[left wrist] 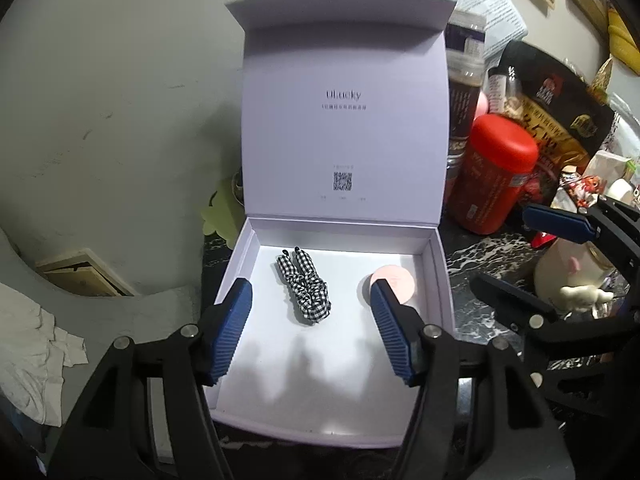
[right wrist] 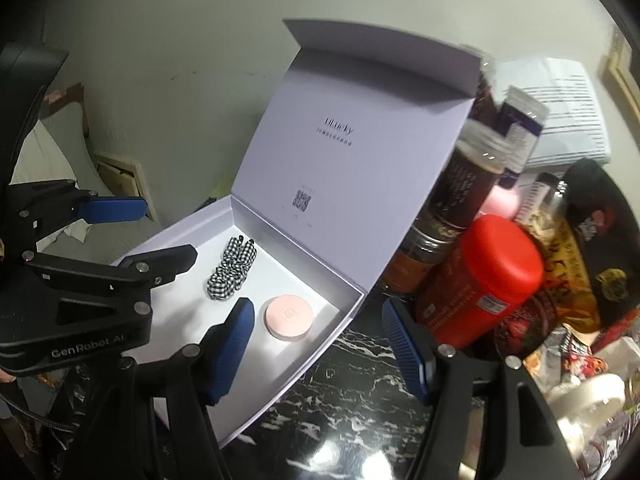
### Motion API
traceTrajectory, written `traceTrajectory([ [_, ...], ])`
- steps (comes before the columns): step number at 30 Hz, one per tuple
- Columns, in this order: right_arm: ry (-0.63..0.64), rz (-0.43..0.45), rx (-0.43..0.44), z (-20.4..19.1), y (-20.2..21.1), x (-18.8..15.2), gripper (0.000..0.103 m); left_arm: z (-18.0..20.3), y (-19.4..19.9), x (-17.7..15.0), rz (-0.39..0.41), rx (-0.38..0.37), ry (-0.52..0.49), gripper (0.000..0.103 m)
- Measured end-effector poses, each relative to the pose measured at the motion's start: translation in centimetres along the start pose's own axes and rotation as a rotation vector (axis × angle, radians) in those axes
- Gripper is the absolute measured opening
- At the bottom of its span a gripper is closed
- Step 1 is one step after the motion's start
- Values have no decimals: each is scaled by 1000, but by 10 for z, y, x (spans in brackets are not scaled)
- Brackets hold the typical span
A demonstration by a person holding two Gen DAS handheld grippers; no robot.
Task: Organize objects
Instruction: 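Withdraw both grippers from the box back over the table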
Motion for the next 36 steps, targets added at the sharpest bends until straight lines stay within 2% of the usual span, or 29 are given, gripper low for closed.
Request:
traceTrajectory([
  [4,0,15,-20,4,27,0,70,4,23,-2,22,2,3,64],
  [27,3,85,-81,12,139,-21,72,42,125,-18,95,-4,-44,65],
  [36,5,112,-112,12,186,-42,74,54,162,-43,110,-7,-41,67],
])
Point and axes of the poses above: each gripper's, at about its wrist camera, not at the fingertips, and y roughly against the way its jaws point, z to its right, x to its top, the point moved 5 cm from there along -y, roughly the way its jaws point, and after that the axes turned 11 degrees about -x, right-handed, at the moved point
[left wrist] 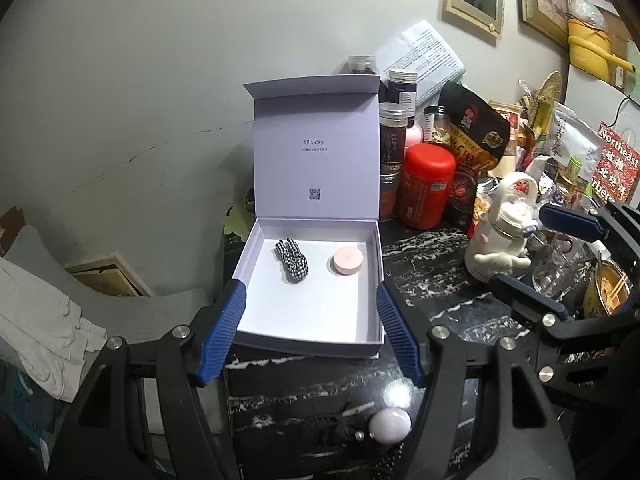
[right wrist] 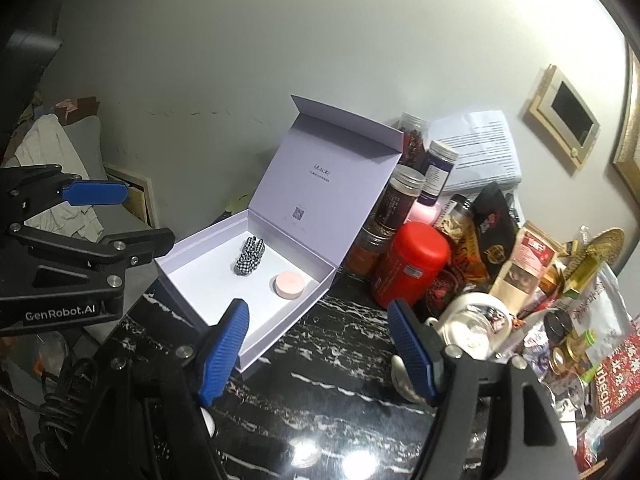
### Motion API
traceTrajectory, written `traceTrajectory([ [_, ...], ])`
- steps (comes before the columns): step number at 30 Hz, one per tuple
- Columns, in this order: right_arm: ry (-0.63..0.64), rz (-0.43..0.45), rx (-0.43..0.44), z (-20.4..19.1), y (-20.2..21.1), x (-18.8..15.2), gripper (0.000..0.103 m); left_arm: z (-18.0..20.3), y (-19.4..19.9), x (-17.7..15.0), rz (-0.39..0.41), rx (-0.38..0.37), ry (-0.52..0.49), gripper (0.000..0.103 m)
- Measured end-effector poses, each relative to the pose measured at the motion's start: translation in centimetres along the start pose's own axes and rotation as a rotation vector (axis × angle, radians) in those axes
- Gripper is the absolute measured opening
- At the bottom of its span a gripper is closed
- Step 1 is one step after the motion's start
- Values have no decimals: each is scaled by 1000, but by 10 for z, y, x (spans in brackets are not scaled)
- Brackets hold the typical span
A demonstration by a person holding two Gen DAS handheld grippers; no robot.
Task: Organize objects
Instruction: 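Withdraw both grippers from the box back over the table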
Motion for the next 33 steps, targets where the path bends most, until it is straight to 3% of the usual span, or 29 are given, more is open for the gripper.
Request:
traceTrajectory([
  [16,-22,9,1,-8,60,-48,75,24,51,-51,16,7,-33,73],
  [26,-32,-33,15,-21,64,-90,76,31,57,-86,-6,19,-37,76],
  [33,-36,-55,30,-31,66,-116,80,34,53,-115,-32,-11,-29,78],
])
Point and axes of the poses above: each gripper's, at about its wrist camera, not at the fingertips, and y roughly against the way its jaws point, z to its right, x to its top, the point moved 5 cm from there along -y, roughly the way its jaws point, and after that the axes turned 11 degrees about -x, right-handed, at the moved point
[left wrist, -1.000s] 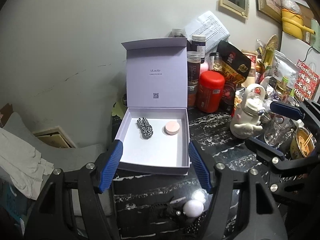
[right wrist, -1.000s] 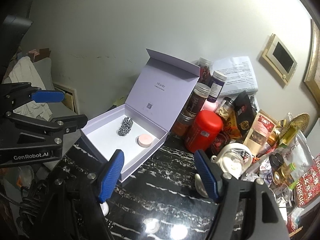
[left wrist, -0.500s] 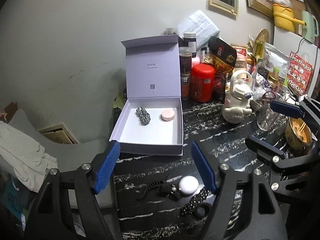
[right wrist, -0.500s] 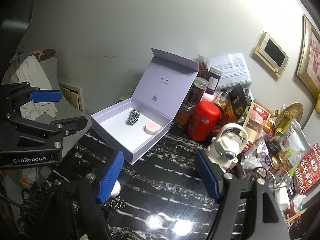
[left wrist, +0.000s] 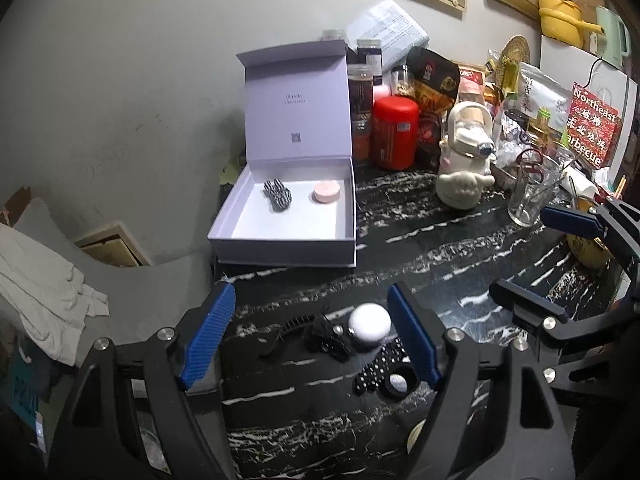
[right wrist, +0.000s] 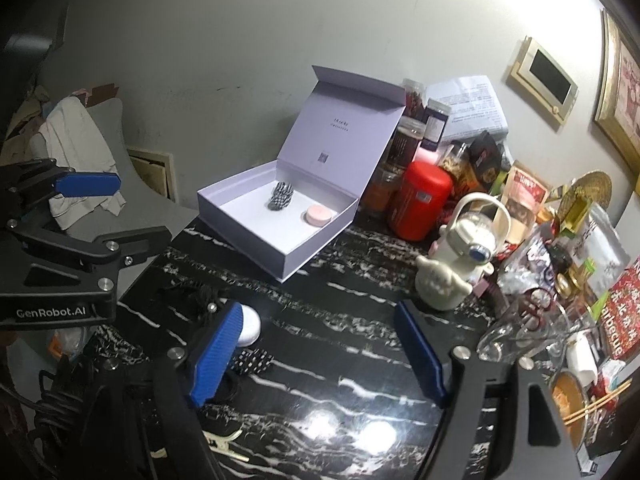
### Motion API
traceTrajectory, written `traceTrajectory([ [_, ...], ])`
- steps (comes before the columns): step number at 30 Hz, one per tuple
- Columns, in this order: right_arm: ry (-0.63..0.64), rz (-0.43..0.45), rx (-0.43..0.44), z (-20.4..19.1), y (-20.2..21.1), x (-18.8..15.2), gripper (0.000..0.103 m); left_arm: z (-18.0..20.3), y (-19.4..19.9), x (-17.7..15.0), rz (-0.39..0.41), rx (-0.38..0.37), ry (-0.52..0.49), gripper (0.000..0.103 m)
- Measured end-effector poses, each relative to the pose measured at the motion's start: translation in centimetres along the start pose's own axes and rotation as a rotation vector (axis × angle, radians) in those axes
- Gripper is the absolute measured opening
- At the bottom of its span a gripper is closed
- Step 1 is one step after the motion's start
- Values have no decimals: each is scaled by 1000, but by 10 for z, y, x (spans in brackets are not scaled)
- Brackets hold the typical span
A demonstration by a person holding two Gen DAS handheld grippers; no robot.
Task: Organize objects
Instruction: 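Withdraw both grippers from the box back over the table, then grasp the cream claw hair clip with the left gripper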
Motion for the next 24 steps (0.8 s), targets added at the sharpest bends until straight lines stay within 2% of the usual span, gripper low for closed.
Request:
traceTrajectory([
  [13,26,-37,22,-28,-4,-45,81,-2,-9,-52,-54,7,11,78],
  [16,26,-47,48,-36,-7,-57,81,-3,-11,-63,-66,-9,14,78],
  [24,-1,-91,54,-41,-9,-87,81,3,-15,-88,-83,-30,9,78],
])
Point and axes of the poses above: each gripper's, at about its wrist camera, not at the fingertips, and y roughly against the way its jaws point, z to its right, x to its top, the point moved 5 cm from there along -y, roughly the way its jaws point, and after that the axes turned 11 degrees about -x, right-handed, at the moved point
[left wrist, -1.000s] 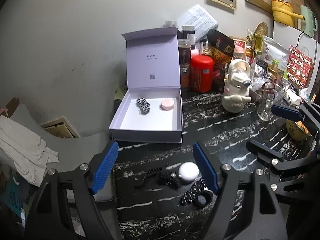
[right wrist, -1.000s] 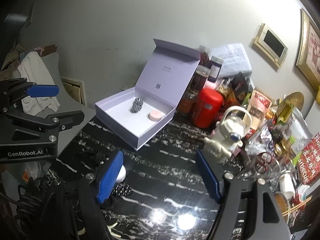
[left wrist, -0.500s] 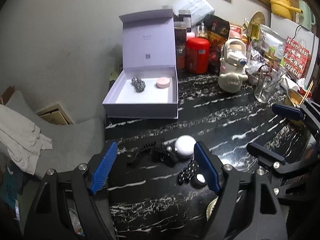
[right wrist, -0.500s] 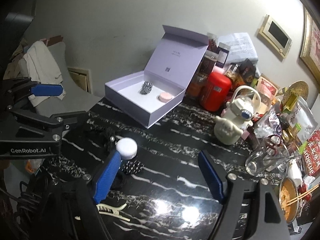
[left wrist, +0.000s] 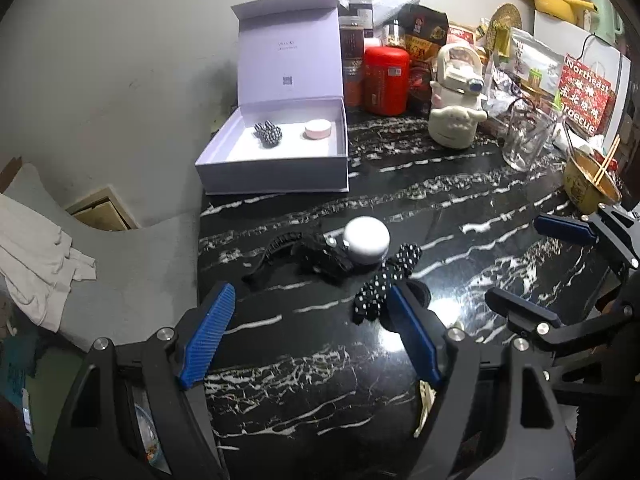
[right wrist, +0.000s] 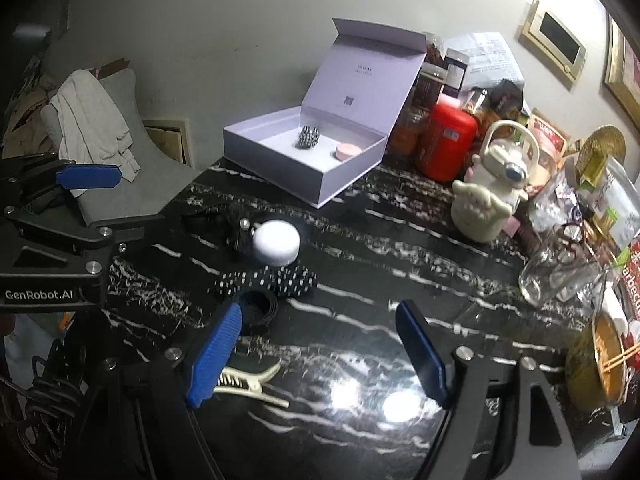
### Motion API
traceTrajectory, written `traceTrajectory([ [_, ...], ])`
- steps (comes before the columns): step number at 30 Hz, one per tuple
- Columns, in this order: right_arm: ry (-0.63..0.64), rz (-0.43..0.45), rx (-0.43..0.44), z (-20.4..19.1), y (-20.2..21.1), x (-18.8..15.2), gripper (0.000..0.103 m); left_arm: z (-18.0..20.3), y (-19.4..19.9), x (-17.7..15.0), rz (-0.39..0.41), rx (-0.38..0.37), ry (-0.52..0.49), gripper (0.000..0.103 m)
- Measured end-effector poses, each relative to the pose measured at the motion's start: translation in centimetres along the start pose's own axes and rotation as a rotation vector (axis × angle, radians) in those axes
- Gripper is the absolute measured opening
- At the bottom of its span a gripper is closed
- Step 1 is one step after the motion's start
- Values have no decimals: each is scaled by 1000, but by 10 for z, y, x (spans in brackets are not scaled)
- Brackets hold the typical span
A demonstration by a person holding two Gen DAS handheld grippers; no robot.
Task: Organize objects
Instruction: 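Grasp the cream claw hair clip with the left gripper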
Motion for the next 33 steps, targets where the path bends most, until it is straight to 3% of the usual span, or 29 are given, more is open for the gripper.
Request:
traceTrajectory([
  [10,8,-67,26,-12,-12,-44,81,17,-17,-43,-62,-50,-28,78],
  [19,-1,-121,19,-4,-18,-83,81,49,-35,-73,-116,-156,-82,78],
  [27,6,-133,-56,12,-20,-90,81,73,-56,-83,-158,-224,-139,78],
  [30,-10,-136,-52,20,-21,-89,81,83,-64,-85,-186,-266,-151,78],
  [33,-44,-140,-44,28,-25,-86,81,85,-74,-86,-205,-261,-146,76],
])
Point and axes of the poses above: each gripper's, at about its wrist camera, not at the fingertips, and y roughly against the way its jaws point, z to its right, x to its top, the point moved 5 cm from there along -y, roughly the way its jaws point, and after that the axes turned 11 degrees about -x, right-handed, at the moved point
